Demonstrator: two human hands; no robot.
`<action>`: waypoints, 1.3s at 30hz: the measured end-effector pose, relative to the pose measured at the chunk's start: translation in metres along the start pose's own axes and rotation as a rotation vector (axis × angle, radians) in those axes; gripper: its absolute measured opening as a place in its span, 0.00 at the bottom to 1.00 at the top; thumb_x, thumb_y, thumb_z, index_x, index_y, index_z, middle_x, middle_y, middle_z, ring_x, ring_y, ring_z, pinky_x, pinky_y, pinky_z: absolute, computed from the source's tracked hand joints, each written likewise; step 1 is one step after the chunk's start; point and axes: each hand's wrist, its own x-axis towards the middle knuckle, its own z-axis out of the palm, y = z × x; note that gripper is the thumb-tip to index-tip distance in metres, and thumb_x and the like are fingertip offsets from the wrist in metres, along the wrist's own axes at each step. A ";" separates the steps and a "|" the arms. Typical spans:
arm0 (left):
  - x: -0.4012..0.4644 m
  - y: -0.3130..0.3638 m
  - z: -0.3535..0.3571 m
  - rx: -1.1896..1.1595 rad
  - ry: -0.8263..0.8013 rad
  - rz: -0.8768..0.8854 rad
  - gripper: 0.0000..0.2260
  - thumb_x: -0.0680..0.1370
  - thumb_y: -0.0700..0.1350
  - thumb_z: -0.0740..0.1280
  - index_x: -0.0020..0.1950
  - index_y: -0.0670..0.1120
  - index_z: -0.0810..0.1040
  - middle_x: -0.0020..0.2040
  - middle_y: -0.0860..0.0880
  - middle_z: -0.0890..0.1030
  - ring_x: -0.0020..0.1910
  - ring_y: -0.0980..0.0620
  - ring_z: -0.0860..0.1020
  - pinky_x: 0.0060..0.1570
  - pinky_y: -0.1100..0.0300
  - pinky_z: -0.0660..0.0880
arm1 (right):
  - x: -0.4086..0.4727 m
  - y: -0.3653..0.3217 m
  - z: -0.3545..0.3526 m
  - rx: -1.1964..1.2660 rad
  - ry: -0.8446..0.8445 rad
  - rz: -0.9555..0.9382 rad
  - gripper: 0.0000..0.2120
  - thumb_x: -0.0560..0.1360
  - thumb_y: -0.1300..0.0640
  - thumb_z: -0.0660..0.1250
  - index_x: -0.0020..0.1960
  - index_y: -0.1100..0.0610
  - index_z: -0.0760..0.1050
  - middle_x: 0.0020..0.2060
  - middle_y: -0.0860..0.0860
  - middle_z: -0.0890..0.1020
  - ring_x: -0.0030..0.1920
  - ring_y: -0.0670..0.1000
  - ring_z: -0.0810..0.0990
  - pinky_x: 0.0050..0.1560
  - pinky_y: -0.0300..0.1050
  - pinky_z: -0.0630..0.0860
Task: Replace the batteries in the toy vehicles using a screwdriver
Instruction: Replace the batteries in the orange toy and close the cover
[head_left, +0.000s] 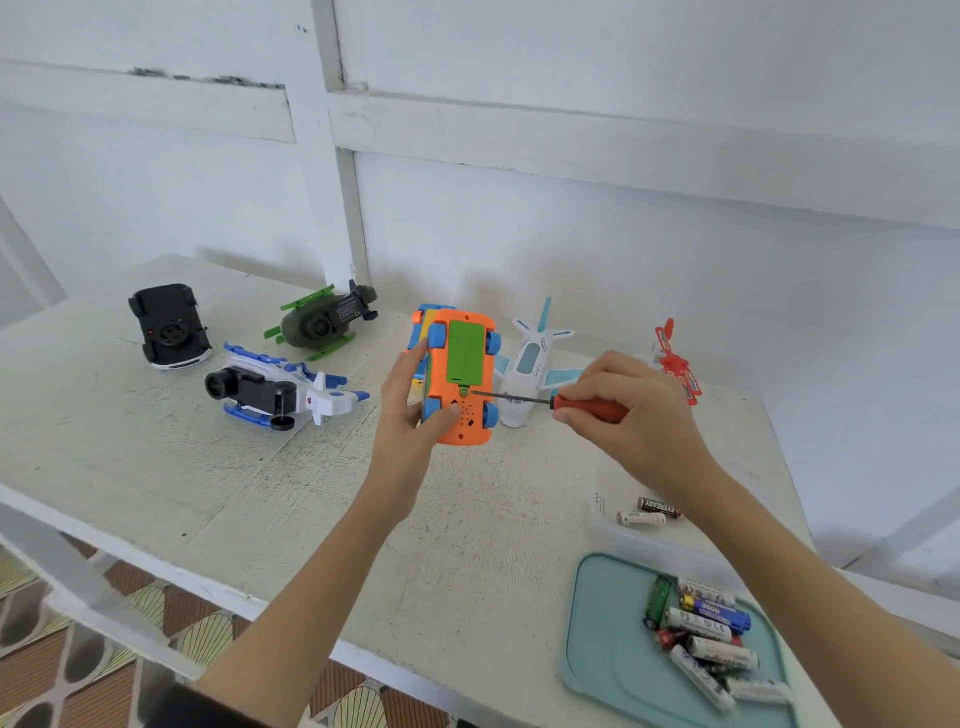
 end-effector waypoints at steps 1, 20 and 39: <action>0.000 0.000 0.001 0.000 -0.002 -0.001 0.33 0.67 0.49 0.73 0.70 0.66 0.68 0.74 0.44 0.67 0.61 0.40 0.78 0.56 0.37 0.77 | 0.001 0.000 0.001 -0.002 -0.004 -0.002 0.07 0.66 0.57 0.72 0.41 0.61 0.83 0.35 0.50 0.78 0.38 0.47 0.76 0.38 0.35 0.72; -0.005 0.005 0.008 0.273 0.060 0.153 0.32 0.77 0.30 0.65 0.71 0.59 0.63 0.77 0.52 0.53 0.71 0.56 0.65 0.51 0.72 0.75 | 0.008 -0.003 -0.004 -0.110 -0.068 -0.007 0.06 0.66 0.57 0.72 0.41 0.59 0.83 0.36 0.51 0.79 0.34 0.50 0.77 0.35 0.47 0.76; -0.005 0.003 0.012 0.357 0.072 0.127 0.34 0.76 0.29 0.63 0.67 0.65 0.63 0.77 0.53 0.49 0.65 0.71 0.64 0.49 0.74 0.74 | 0.020 -0.019 -0.014 -0.014 -0.171 0.139 0.08 0.72 0.65 0.68 0.49 0.60 0.73 0.37 0.49 0.78 0.39 0.45 0.78 0.39 0.33 0.71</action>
